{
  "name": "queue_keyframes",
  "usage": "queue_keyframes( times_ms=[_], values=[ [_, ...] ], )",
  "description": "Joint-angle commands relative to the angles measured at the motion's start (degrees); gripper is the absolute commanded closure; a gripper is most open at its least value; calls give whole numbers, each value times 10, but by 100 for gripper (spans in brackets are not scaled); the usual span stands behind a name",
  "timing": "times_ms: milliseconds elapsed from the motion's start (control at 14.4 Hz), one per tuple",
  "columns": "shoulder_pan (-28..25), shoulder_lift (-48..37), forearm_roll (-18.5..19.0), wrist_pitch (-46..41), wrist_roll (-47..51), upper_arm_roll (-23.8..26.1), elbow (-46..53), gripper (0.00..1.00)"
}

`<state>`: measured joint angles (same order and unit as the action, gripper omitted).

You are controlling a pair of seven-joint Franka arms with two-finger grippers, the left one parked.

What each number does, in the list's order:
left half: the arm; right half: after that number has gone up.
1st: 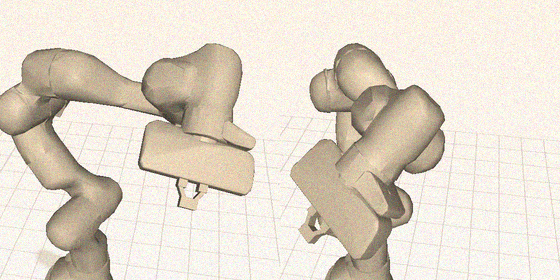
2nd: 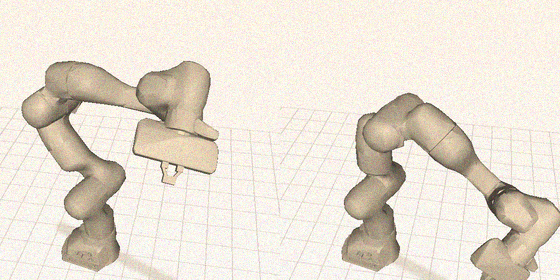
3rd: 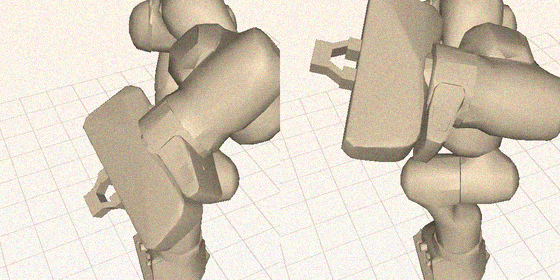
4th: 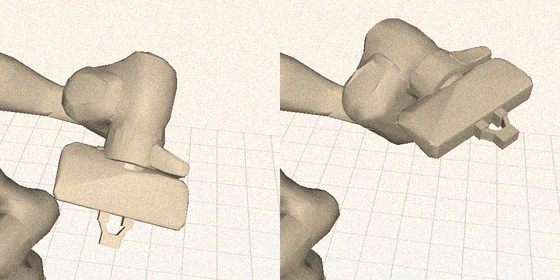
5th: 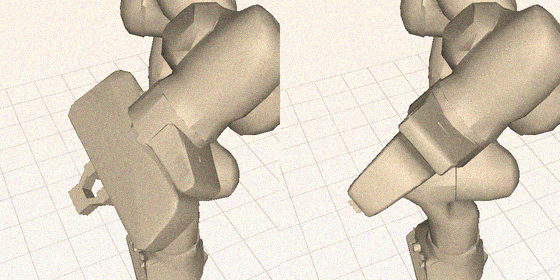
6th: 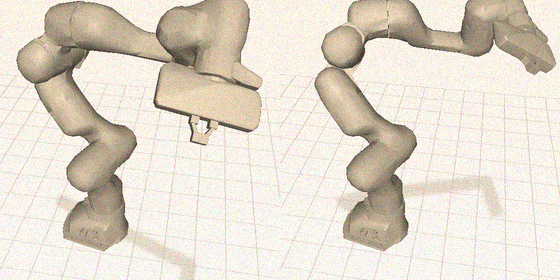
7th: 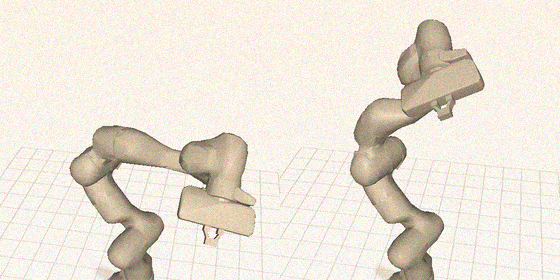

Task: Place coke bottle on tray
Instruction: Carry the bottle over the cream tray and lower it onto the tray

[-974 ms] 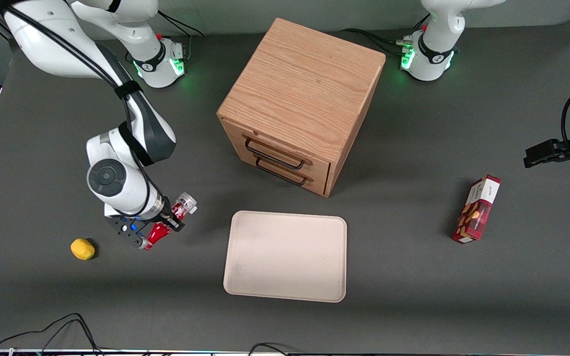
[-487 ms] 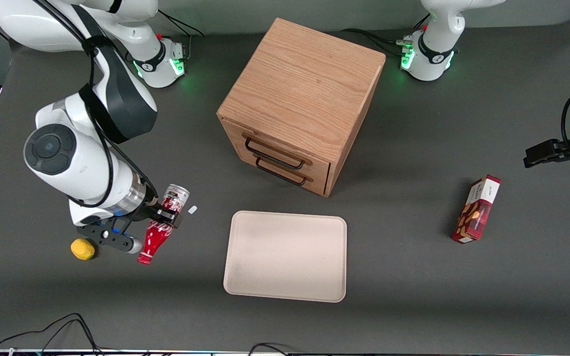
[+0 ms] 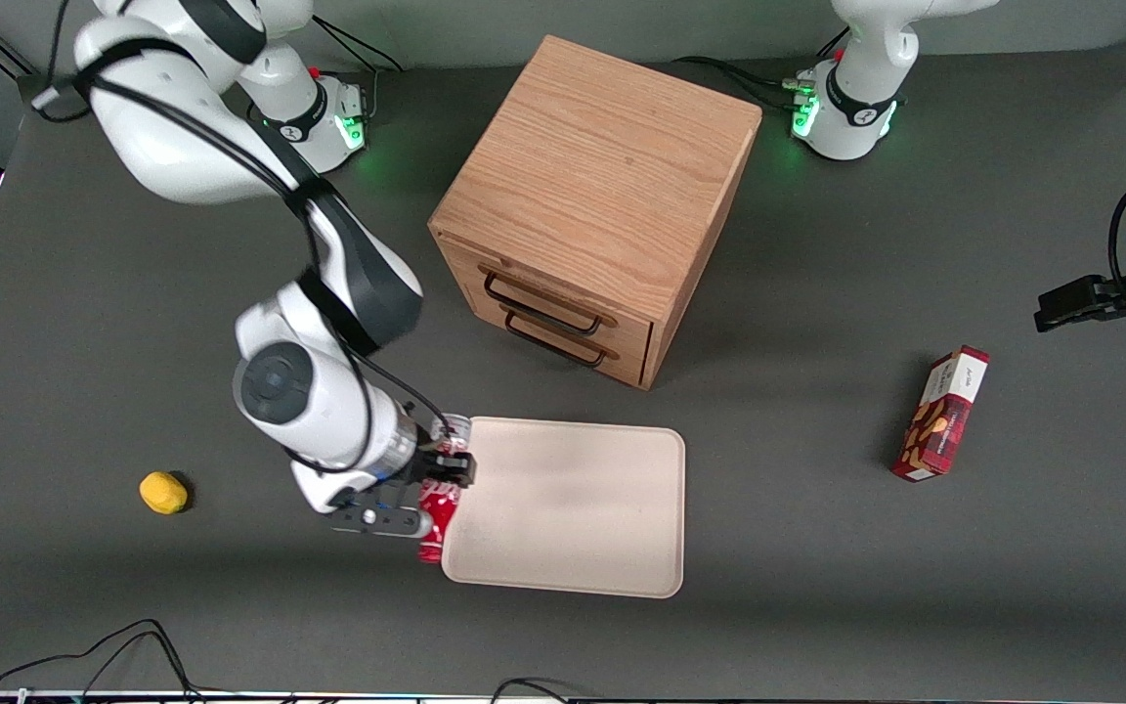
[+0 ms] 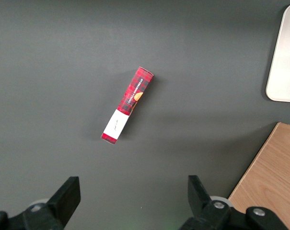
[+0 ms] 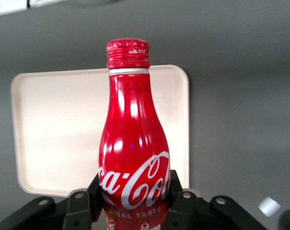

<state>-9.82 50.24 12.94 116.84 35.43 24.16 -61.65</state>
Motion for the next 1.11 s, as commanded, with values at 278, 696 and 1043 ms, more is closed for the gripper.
queue_keyframes(
  times_ms=[278, 696, 1043],
  values=[
    [-27, 117, 36, 77, -13, -23, 41, 75],
    [-34, 130, 41, 106, -12, -46, 28, 31],
    [-34, 125, 50, 115, 5, -47, 21, 0]
  ],
)
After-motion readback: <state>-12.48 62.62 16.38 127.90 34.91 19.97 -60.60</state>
